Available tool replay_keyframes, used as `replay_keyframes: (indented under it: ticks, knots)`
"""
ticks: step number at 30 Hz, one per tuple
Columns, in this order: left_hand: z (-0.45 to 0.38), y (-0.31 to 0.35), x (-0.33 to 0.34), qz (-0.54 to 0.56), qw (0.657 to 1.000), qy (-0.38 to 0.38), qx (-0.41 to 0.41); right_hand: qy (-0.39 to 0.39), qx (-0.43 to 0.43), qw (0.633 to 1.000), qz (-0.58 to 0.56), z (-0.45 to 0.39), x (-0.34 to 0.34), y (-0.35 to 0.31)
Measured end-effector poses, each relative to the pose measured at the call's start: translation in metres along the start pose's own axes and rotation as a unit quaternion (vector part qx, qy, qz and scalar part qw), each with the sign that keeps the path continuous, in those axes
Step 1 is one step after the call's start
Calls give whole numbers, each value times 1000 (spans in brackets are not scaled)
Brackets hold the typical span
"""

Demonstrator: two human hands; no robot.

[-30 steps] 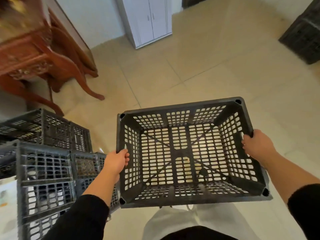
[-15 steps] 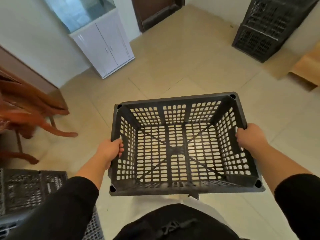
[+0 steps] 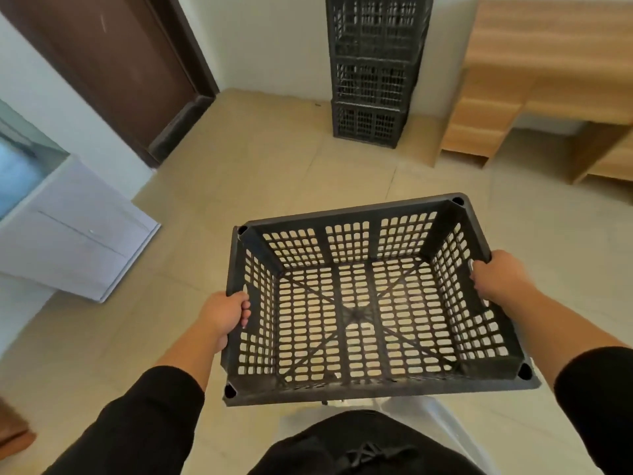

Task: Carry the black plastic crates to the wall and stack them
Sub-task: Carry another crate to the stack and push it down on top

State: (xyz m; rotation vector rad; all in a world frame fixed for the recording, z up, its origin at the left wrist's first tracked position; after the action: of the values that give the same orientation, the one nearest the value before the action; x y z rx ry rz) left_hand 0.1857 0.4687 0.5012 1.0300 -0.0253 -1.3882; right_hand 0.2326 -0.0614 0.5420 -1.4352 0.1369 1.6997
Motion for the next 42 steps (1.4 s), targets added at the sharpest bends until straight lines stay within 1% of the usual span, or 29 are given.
replay_keyframes:
  ticks: [5, 9, 14, 18, 22, 29, 31, 33, 39, 42]
  knots:
    - [-59, 125, 41, -41, 996, -36, 68, 55, 65, 996, -37, -35, -22, -19]
    - [-92, 208, 84, -61, 991, -65, 98, 82, 89, 990, -76, -79, -35, -43]
    - [-125, 305, 135, -87, 987, -67, 121, 64, 112, 985, -111, -163, -43, -83]
    - [-139, 378, 157, -89, 988, -42, 120, 49, 108, 987, -108, -244, -56, -126]
    - [-154, 447, 171, -76, 989, -37, 122, 40, 77, 993, -85, -328, -71, -179]
    - [-208, 555, 188, -61, 990, -40, 121, 20, 46, 997, -64, -428, -90, -288]
    - [-235, 585, 195, -64, 989, -54, 120, 19, 51, 996, -75, -454, -90, -319]
    - [-263, 619, 204, -65, 988, -71, 125, 36, 58, 992, -105, -476, -90, -349]
    - [-339, 729, 227, -70, 983, -106, 133, 64, 90, 987, -121, -536, -91, -430]
    - [-367, 785, 237, -76, 981, -108, 140, 78, 100, 982, -140, -564, -93, -462]
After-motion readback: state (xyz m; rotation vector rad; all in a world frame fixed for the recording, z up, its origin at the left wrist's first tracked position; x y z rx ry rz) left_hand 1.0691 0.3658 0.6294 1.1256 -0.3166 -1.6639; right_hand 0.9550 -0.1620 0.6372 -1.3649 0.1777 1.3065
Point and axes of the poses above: each hand's wrist, its own z-axis away from the middle knuckle, its own x-axis out of the palm, y = z × x, the point moved 6 cm from there along -z, towards the middle knuckle, and after that the axes turned 11 degrees about y, right-handed, at the moved point
